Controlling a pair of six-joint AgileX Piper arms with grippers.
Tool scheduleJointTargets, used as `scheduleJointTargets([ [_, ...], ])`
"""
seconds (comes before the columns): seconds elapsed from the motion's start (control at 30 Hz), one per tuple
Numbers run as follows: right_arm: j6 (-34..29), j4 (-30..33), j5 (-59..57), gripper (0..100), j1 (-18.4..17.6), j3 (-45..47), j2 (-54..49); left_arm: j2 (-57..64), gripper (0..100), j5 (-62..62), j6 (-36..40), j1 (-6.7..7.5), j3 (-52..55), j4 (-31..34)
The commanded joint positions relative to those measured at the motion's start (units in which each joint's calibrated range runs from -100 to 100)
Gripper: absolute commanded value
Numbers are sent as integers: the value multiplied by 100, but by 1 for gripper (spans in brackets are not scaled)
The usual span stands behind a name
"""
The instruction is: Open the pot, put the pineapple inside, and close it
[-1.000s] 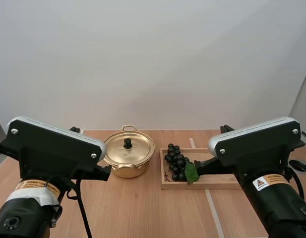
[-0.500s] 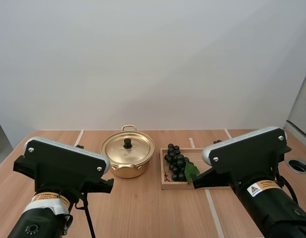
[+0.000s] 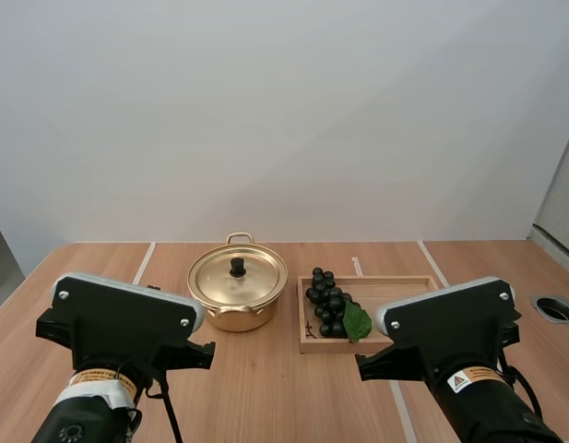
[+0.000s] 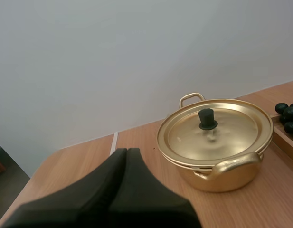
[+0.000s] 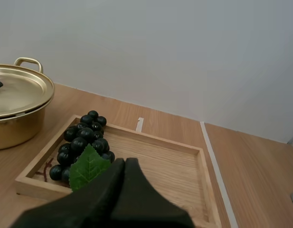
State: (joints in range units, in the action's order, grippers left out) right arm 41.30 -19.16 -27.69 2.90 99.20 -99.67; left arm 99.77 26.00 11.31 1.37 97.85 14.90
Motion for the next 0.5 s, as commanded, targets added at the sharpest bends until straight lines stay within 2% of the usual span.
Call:
scheduleJointTargets([
  [0.0,-101,-187,26,0,23,80,-33,23,0,-133,67,-14,80,-98],
  [0.13,-169,-398,-383,0,23,80,-33,23,0,-92,67,-35,187,-98],
  [0.47,-1000,-453,-589,0,3,80,-33,23,0,-38,227,-150,215,-98],
])
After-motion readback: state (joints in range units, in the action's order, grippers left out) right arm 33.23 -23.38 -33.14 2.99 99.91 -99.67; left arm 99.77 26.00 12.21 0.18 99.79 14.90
